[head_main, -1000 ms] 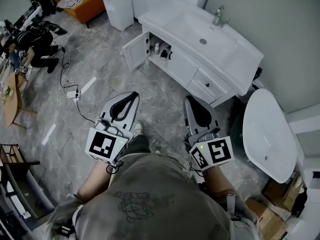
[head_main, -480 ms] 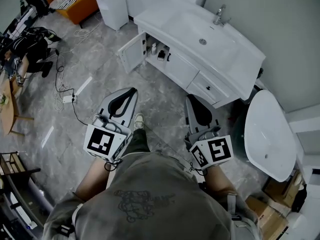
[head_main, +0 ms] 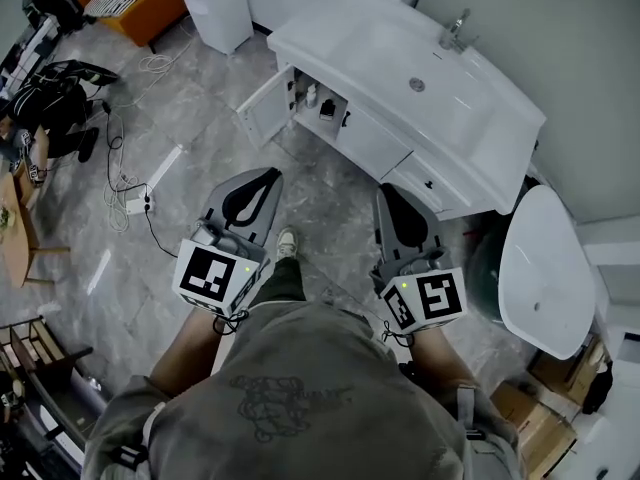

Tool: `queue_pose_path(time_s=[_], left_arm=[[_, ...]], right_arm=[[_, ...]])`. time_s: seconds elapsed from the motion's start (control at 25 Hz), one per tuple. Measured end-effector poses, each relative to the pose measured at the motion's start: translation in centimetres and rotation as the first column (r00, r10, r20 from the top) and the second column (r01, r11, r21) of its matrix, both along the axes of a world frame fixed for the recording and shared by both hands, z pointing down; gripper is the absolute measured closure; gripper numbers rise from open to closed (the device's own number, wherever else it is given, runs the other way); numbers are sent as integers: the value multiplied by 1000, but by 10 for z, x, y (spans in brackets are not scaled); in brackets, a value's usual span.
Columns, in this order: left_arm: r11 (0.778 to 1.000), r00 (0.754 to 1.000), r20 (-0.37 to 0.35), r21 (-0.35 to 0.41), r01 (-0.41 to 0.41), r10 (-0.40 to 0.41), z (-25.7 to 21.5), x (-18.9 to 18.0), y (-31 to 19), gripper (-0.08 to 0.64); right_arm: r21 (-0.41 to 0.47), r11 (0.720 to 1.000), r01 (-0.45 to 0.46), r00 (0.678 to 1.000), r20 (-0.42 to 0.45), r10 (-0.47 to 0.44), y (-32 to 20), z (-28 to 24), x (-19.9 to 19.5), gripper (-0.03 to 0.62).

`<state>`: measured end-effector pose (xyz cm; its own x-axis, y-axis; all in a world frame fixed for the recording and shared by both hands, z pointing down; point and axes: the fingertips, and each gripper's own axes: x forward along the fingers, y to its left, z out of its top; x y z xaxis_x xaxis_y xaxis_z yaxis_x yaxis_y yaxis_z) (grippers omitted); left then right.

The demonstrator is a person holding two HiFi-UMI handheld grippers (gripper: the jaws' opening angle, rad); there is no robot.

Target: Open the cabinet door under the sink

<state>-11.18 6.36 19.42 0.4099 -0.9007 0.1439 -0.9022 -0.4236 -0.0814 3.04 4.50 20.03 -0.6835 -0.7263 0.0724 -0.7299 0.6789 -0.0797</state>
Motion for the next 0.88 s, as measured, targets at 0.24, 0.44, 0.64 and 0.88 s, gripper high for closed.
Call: queue_pose_path(time_s=[0.24, 0.44, 0.64, 0.88], left_arm=[[995, 996, -1, -35, -93, 93, 12, -24, -62, 534], [986, 987, 4, -44, -160, 161, 28, -41, -119, 534], [970, 972, 4, -59, -236, 237, 45, -47, -170, 534], [950, 952, 6, -74, -304, 305, 89, -30, -221, 532]], right_arm=[[-27, 998, -63, 998, -29, 62, -54, 10, -27, 555], [-23, 993, -116, 991, -73, 114, -102, 24, -43, 556], [-38, 982, -185, 977, -118, 179, -138, 41, -52, 555], [-22, 956, -294, 948, -131, 289, -170, 69, -37, 557]])
